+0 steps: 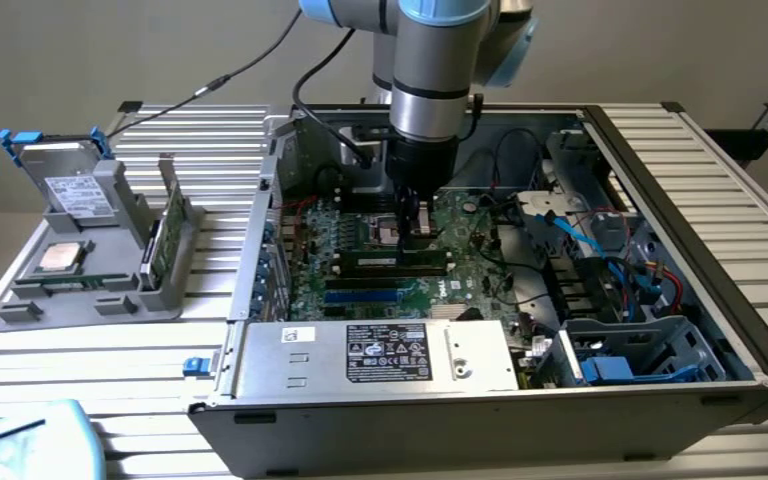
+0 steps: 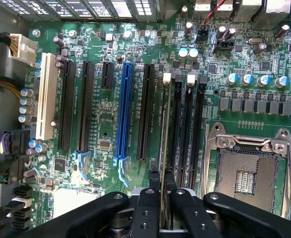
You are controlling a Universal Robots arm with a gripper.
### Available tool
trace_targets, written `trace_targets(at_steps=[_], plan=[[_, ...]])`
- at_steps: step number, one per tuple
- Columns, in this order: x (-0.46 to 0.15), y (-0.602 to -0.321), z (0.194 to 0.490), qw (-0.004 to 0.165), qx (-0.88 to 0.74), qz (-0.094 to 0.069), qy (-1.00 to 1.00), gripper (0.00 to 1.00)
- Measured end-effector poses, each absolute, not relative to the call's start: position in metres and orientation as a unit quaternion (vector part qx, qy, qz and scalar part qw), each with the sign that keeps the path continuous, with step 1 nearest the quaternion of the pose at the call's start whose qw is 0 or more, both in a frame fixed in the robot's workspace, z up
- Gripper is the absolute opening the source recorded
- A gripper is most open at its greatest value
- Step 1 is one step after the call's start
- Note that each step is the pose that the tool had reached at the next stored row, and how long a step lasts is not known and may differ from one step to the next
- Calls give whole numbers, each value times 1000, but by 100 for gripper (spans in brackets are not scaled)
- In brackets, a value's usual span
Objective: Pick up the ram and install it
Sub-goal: 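Press down the ram until it locks into place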
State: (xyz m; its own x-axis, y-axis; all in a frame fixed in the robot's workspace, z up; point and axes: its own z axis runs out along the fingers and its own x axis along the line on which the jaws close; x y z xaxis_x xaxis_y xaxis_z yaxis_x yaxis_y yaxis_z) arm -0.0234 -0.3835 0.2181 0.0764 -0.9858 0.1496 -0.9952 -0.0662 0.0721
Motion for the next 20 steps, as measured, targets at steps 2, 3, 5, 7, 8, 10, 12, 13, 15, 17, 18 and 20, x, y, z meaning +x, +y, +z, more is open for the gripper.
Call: trace_targets(at_steps=[2,3,5,7,8,10,12,13,15,17,18,20], plan=[[-23,-384,218,78,729,30,-679,14],[-23,-384,218,78,729,30,-679,14],[-23,-384,218,78,729,30,-679,14],[-23,-384,217,78,729,30,-679,14],[-23,-384,217,78,729,30,-679,14],[-23,-384,217,78,729,30,-680,14],[-23,-384,216,78,729,30,-680,14],[-23,-384,216,78,729,30,-680,14],[-23,-384,216,78,729,30,-680,14],[-23,-384,216,78,729,30,-680,16],[-23,-383,215,77,729,30,-680,16],[-23,-383,215,78,729,30,-680,22]])
